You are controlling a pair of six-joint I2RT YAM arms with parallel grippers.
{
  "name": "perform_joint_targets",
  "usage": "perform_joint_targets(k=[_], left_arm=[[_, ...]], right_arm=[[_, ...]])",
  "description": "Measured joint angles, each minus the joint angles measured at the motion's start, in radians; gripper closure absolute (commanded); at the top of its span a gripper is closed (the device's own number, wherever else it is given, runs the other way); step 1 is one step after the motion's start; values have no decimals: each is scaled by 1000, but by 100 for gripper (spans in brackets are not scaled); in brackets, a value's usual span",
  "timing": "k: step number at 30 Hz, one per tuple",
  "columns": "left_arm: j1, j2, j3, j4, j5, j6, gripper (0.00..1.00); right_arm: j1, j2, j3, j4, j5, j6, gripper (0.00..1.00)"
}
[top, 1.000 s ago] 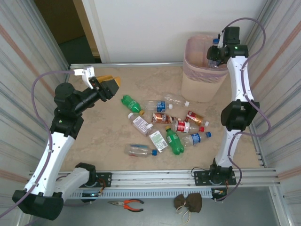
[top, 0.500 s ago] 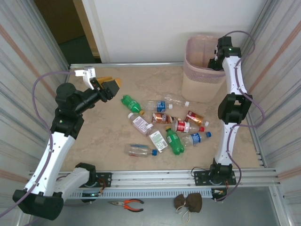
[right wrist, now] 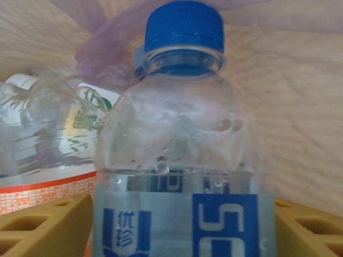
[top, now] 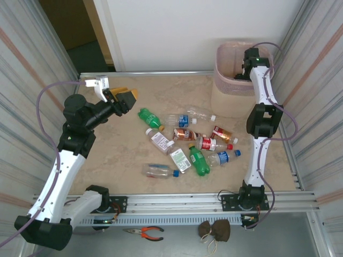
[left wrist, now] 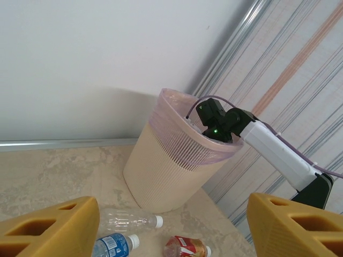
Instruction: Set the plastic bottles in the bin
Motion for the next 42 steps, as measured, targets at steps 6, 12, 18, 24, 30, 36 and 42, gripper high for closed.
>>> perform_joint_targets(k=[6,12,18,24,30,36,42], left_arm=[[0,0,0,-15,0,0,27],[0,0,0,-33,0,1,28],[0,12,0,-67,0,4,31],[0,65,0,-107,-2,2,32],[-18,137,0,-160,-50,2,32],[-79,248,6,-218,-124,2,34],[-106,372,10,-261,-217,-50,37]], right_arm=[[1,-3,0,1,0,1,18],[10,-46,0,-10,5,1,18],[27,-163,0,-13,23,1,17],[48,-275,0,-11,26,0,17],[71,-344,0,-10,30,-11,17],[106,-417,-10,-8,40,-12,17],[139,-557,-113,14,40,-11,17]])
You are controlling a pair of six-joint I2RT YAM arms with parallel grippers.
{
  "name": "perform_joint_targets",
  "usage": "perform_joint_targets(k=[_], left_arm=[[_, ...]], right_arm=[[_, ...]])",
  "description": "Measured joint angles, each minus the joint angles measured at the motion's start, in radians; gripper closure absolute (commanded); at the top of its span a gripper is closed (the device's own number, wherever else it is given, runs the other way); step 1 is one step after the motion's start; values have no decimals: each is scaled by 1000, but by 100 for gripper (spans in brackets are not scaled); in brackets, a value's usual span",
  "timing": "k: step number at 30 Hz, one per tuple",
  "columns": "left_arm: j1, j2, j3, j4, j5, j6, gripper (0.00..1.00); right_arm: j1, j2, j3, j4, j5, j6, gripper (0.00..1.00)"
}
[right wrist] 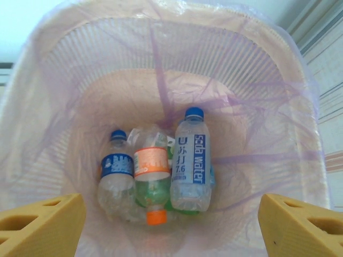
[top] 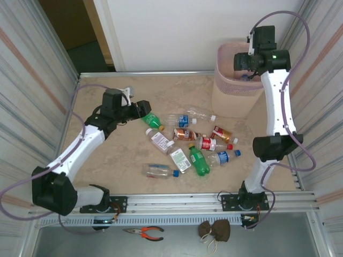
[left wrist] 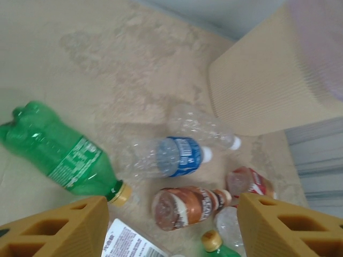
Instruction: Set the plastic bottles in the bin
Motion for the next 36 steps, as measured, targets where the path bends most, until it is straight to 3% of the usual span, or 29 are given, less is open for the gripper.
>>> perform_joint_targets(k=[9,16,25,29,36], left_arm=[[0,192,51,-69,-98,-144,34],[26,369,201,-175,-175,-280,26],[63,577,344,-235,-163,-406,15],[64,646,393,-252,-146,-451,16],[67,706,404,-253,-114,-513,26]], right_arm=[[7,-173,-173,55,-4,0,18],[7,-193,-222,64,-9,0,17],[7,-202,-256,70,-18,0,17],[7,-211,-260,70,-18,-4,17],[7,-235,-278,70,-18,-7,17]])
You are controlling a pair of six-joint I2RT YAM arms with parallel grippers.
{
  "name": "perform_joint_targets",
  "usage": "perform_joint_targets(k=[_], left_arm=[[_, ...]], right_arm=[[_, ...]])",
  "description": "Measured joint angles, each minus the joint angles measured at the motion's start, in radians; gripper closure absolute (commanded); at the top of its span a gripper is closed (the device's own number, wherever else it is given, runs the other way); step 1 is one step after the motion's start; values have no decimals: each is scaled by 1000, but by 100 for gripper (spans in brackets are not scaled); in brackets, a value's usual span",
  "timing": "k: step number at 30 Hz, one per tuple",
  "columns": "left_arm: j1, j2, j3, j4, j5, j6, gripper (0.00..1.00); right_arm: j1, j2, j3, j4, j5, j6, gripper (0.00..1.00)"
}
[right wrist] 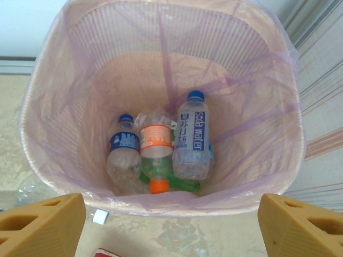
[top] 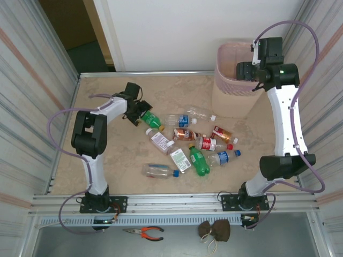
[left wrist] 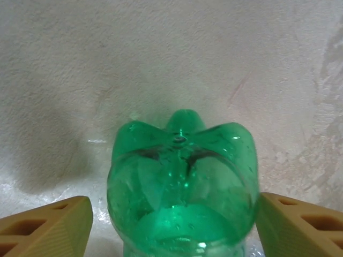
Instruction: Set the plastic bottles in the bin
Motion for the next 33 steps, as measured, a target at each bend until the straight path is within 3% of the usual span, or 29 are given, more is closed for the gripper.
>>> perform_joint_targets(k=[8,19,25,33], left_arm=[[9,13,0,16,18,-38,37],[29,-28,-30,32,21,-42,40],[39,-171,-58,29,16,7,41],[39,-421,-131,142,32,160,46]], right_arm=[[0,-24,-26,0,3,0,18],[4,-50,-31,0,7,0,18],[25,-84,-48,10,-18,0,18],[45,-163,-167,108,-192,27,19]])
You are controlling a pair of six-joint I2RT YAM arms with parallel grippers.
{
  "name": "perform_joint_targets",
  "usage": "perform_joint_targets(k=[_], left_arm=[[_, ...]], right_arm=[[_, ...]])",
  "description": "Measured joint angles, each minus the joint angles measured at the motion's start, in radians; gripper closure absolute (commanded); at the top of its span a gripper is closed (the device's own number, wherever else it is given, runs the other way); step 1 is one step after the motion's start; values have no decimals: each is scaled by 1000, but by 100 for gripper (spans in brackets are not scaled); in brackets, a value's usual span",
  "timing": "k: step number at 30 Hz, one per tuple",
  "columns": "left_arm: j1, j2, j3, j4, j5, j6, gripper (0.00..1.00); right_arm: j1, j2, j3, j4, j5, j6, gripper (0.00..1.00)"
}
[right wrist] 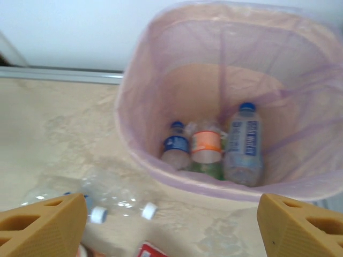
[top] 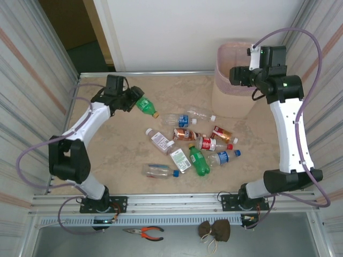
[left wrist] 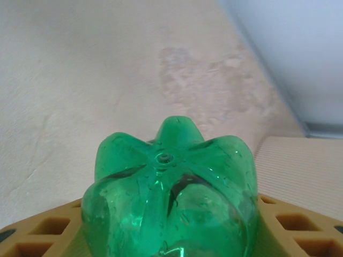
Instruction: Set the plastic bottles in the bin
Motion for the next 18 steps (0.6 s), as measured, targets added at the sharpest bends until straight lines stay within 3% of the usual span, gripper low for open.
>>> perform_joint_targets(k=[9,18], left_arm=[[0,-242,-95,226,155,208,44],[-60,-344,-105,426,371,362,45]], right_arm=[[78,-121,-244,254,-261,60,19],[232,-179,-367,530,-471,112,18]])
